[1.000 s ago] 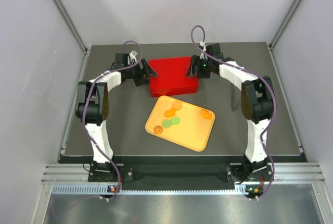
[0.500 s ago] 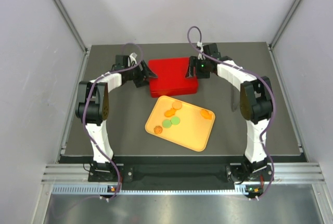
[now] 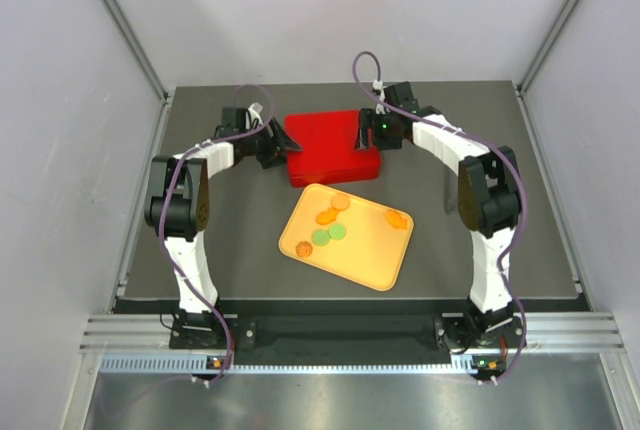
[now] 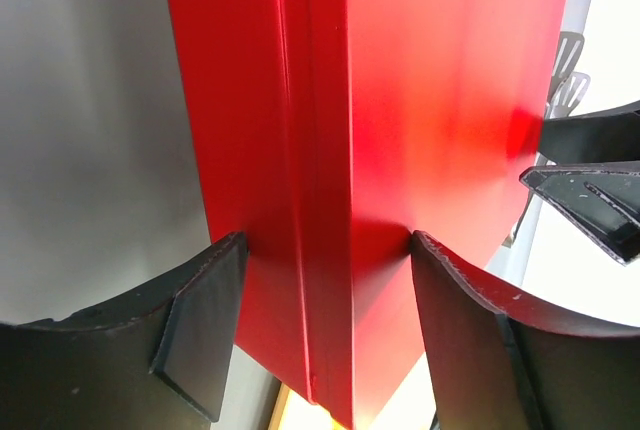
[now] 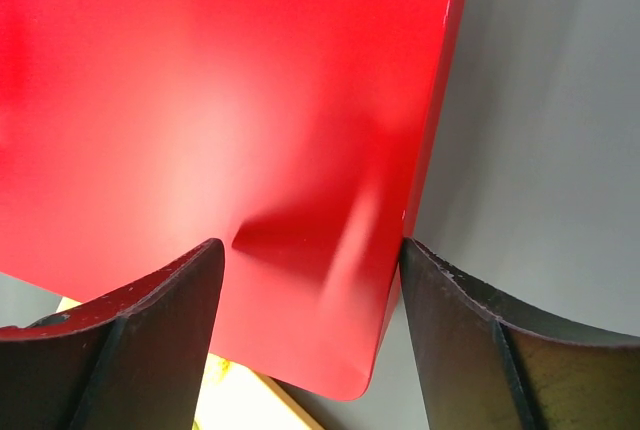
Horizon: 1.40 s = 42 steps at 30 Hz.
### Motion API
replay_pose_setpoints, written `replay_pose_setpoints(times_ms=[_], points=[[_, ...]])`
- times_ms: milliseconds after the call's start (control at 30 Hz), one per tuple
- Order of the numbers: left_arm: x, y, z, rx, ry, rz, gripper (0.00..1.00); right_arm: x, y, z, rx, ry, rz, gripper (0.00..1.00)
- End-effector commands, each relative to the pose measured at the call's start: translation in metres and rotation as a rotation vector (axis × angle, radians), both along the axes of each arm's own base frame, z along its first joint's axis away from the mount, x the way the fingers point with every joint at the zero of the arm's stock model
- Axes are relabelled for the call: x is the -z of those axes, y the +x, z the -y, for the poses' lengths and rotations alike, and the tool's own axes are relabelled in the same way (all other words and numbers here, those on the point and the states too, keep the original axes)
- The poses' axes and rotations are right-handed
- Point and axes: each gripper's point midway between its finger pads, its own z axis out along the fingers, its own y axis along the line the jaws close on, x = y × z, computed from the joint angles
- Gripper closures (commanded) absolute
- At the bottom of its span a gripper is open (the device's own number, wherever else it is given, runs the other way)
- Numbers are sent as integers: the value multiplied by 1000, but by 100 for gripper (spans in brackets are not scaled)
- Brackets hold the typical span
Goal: Pack the cookies
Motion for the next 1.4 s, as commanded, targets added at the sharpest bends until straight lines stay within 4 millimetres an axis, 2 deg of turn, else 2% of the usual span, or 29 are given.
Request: replay_pose_setpoints(times_ms=[0, 400, 600, 667, 967, 1367], points=[[-22, -5, 20, 56, -49, 60, 32, -18, -4, -41, -99, 57, 46, 30], [-11, -10, 22, 46, -44, 36, 43, -6, -13, -49, -123, -10, 30, 26], [3, -19, 23, 44, -36, 9, 49, 1, -20, -54, -139, -49, 30, 24], [7, -22, 23, 49, -38, -10, 54, 3, -21, -56, -143, -61, 31, 22], [28, -33, 29, 42, -5, -54, 63, 11, -31, -63, -164, -105, 25, 20], [57, -49, 29, 15, 45, -114, 73, 41, -45, -52, -136, -121, -35, 23]])
